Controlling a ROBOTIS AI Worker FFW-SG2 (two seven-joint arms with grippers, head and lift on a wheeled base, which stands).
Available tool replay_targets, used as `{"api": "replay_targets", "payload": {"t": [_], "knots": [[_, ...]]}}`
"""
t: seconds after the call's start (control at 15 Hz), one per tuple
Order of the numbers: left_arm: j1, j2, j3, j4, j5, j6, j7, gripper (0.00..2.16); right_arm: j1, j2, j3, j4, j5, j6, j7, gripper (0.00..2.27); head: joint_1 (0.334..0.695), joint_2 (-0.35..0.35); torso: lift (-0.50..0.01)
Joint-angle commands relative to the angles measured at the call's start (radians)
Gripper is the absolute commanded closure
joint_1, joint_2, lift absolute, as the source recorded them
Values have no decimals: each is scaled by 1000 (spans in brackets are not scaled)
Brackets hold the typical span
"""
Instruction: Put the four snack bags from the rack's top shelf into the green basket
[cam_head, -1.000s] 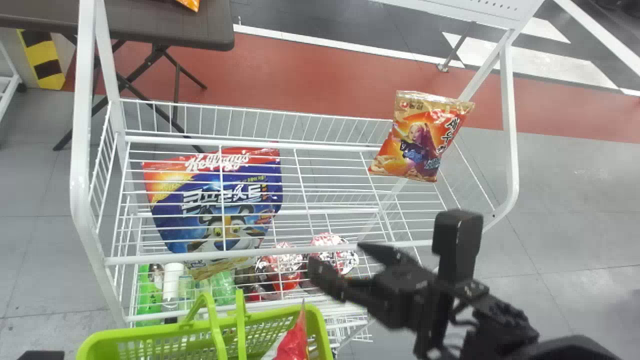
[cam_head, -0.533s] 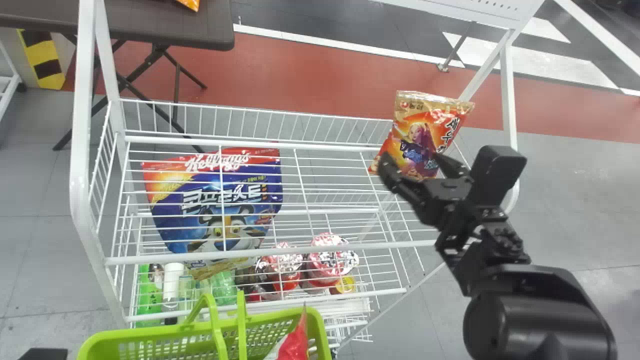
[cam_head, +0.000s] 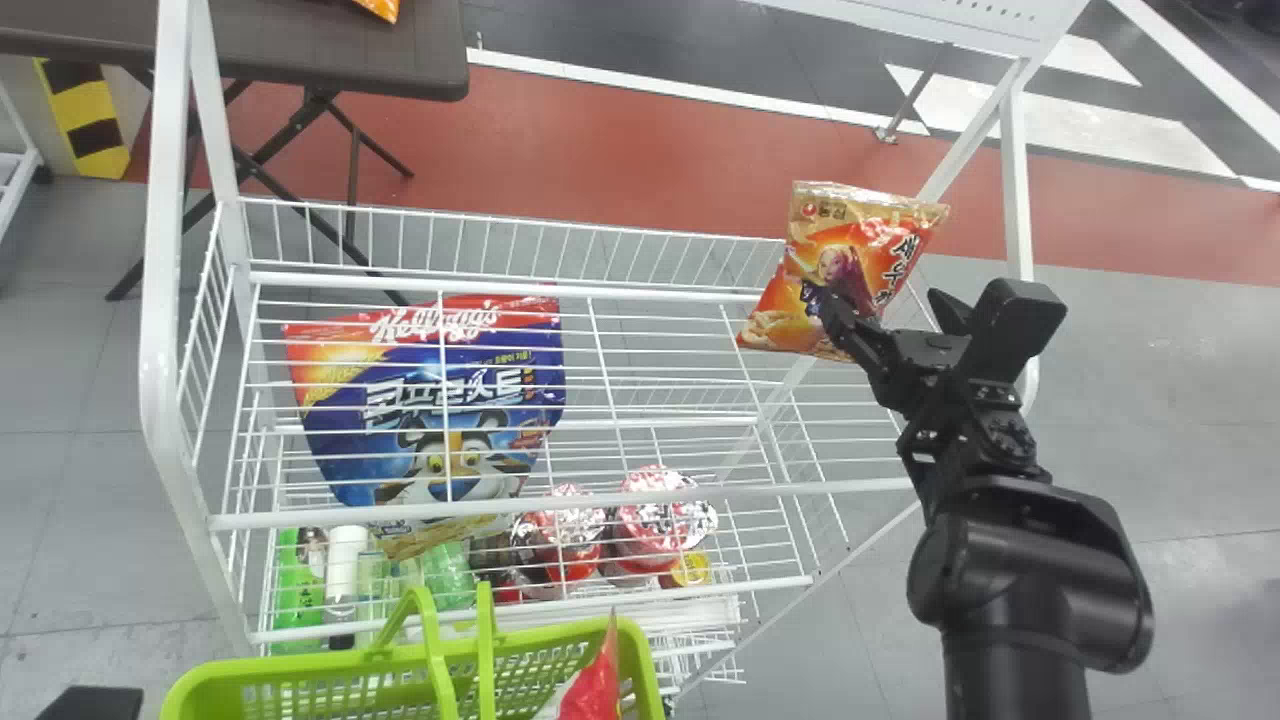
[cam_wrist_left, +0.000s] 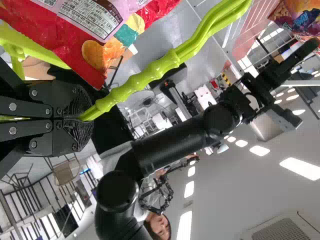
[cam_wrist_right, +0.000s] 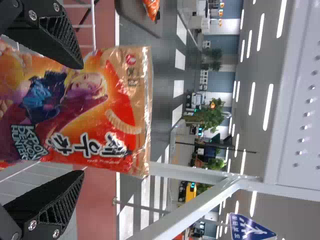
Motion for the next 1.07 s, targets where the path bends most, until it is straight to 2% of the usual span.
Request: {"api": "replay_targets", "payload": {"t": [0.0, 0.13, 0.2, 0.27, 0.33, 0.4, 0.47, 0.67, 0.87, 1.0], "knots": [[-13, 2, 0, 5, -1, 15, 0, 1760, -31, -5, -2, 54, 26, -5, 8, 66, 695, -350, 0], [-14, 5, 0, 7, 3, 15, 0, 1760, -47, -5, 6, 75, 45, -2, 8, 191, 695, -350, 0], [-14, 8, 0, 7, 4, 15, -2, 1760, -59, -5, 6, 86, 54, 7, 8, 316, 695, -350, 0], [-14, 8, 0, 7, 4, 15, -2, 1760, -66, -7, 3, 93, 55, 19, 14, 535, 695, -350, 0], [-16, 8, 0, 7, 4, 15, 0, 1760, -73, -9, -1, 93, 60, 72, 34, 1160, 695, -350, 0], [-21, 8, 0, 8, 4, 21, 0, 1760, -73, -9, -2, 92, 51, 118, 35, 1905, 695, -350, 0], [-24, 7, -2, 8, 4, 27, 0, 1760, -73, -10, -13, 89, 46, 142, 41, 2017, 695, -350, 0], [-28, 7, -5, 8, 3, 33, 2, 1760, -73, -12, -19, 86, 45, 142, 66, 2111, 695, -350, 0], [-28, 5, -6, 10, 1, 33, 2, 1760, -68, -12, -47, 72, 23, 136, 86, 2135, 695, -350, 0], [-28, 2, -6, 11, -1, 46, 2, 1760, -13, -10, -39, -26, -24, 185, 101, 2135, 695, -350, 0]]}}
